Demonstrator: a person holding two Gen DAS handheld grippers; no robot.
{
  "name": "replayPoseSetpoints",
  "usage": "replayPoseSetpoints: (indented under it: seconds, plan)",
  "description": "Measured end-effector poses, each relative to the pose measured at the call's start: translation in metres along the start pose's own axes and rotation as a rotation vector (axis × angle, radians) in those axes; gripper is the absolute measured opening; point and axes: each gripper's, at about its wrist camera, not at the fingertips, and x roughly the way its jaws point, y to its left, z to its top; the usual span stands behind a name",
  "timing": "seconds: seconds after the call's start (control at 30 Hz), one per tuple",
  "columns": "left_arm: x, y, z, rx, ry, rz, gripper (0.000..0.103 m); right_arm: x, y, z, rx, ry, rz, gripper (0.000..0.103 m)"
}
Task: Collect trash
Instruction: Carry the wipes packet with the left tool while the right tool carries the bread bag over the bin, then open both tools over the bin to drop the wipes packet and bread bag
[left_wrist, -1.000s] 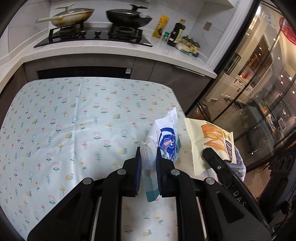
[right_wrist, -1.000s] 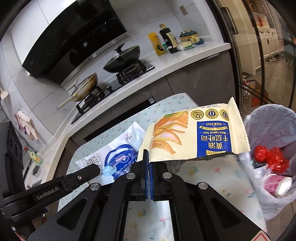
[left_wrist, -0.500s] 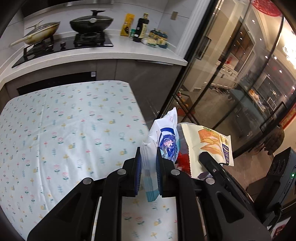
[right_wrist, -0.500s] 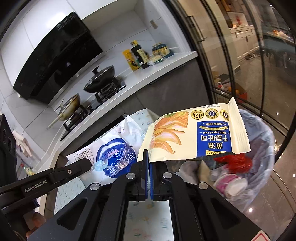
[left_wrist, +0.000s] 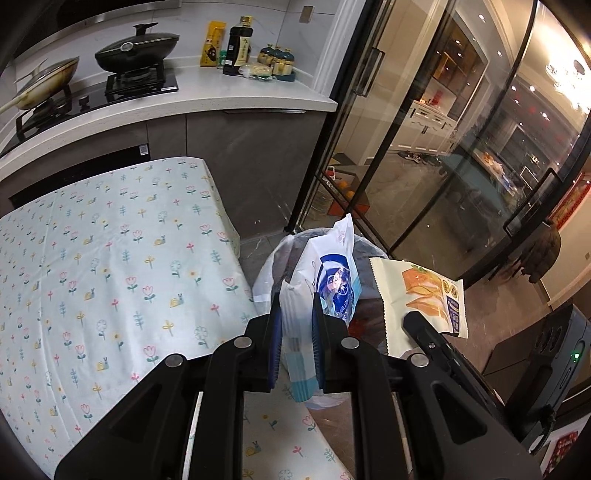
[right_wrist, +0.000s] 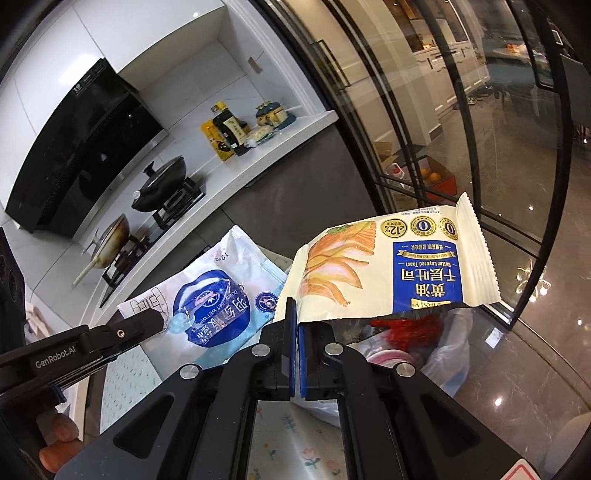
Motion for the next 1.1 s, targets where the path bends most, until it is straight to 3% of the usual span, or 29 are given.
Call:
replayPoseSetpoints:
  seconds: [0.37,0.67,1.0,1.1]
  plan:
    - [0.032,-0.017,0.005,0.014,0.047,0.011,0.014,0.001,-0.025,0.004,0.032,0.004,-0.029,0.002]
    - [0.042,-0.023,0.011,0.019,0.04,0.021,0.017,0.011,-0.025,0.005,0.033,0.028,-0.04,0.004]
    - [0.043,-0.011,0.013,-0.007,0.039,0.032,0.027,0.028,-0.014,0.002,0.01,0.067,-0.027,0.008]
    - [0.038,-0.004,0.014,-0.026,0.024,0.036,0.035,0.034,-0.008,0.001,0.0,0.086,-0.022,0.011]
